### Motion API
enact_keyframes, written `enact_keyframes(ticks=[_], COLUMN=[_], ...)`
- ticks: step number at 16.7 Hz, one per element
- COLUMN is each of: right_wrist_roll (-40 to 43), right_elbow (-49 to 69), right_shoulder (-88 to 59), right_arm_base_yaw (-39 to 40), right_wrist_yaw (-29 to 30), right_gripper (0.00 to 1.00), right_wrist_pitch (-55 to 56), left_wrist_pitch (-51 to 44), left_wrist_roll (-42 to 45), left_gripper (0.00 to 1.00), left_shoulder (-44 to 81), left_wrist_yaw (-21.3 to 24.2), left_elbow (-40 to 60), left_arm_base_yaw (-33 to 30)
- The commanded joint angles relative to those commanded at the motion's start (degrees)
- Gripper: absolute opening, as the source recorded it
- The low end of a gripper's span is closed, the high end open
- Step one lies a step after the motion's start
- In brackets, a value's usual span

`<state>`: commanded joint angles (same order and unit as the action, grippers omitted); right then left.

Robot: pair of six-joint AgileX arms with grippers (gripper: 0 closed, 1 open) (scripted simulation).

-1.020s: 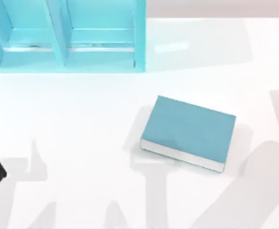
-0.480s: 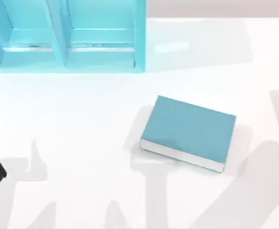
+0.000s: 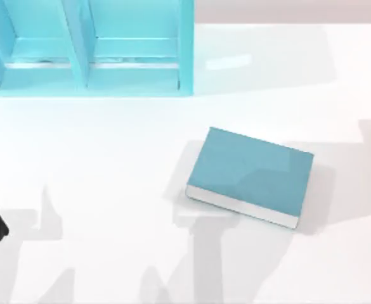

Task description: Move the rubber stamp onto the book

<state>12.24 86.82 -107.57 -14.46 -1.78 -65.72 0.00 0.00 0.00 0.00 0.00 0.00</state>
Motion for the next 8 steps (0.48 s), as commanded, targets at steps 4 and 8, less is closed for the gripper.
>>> enact_keyframes(ticks=[4, 8], right_wrist_roll=[-7.7, -12.6], right_elbow=[5.2, 8.1], right_shoulder=[2.9, 4.3], right_arm_base_yaw=[8.4, 13.9], right_wrist_yaw=[0.5, 1.8], right_gripper=[0.0, 0.0], right_wrist_pitch=[-9.7, -15.4], left_wrist_pitch=[0.0, 0.0], left_wrist_roll=[0.0, 0.0], left_gripper=[1.0, 1.0], left_shoulder=[0.0, 0.0], left_wrist_yaw=[0.0, 0.0], left_elbow=[0.0, 0.0], left_arm_base_yaw=[0.0, 0.0])
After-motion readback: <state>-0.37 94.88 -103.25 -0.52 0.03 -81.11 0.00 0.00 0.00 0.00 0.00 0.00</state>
